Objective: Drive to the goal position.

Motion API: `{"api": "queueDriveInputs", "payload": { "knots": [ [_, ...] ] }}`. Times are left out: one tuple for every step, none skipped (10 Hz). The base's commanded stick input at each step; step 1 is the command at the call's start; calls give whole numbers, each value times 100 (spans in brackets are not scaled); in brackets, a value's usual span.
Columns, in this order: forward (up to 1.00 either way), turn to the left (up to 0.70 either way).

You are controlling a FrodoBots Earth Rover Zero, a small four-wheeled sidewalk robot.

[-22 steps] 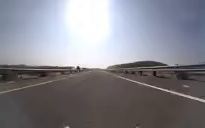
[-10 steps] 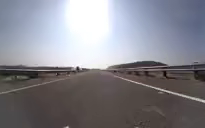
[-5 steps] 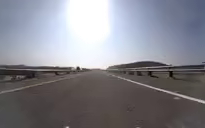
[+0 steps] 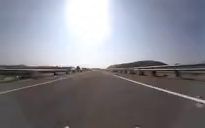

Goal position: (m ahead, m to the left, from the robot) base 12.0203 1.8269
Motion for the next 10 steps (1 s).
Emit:
{"api": "queueDriveInputs", "payload": {
  "knots": [
    [100,2],
    [100,2],
    [100,2],
    [100,2],
    [100,2],
    [100,2],
    [100,2],
    [100,2],
    [100,2],
    [100,2]
  ]
}}
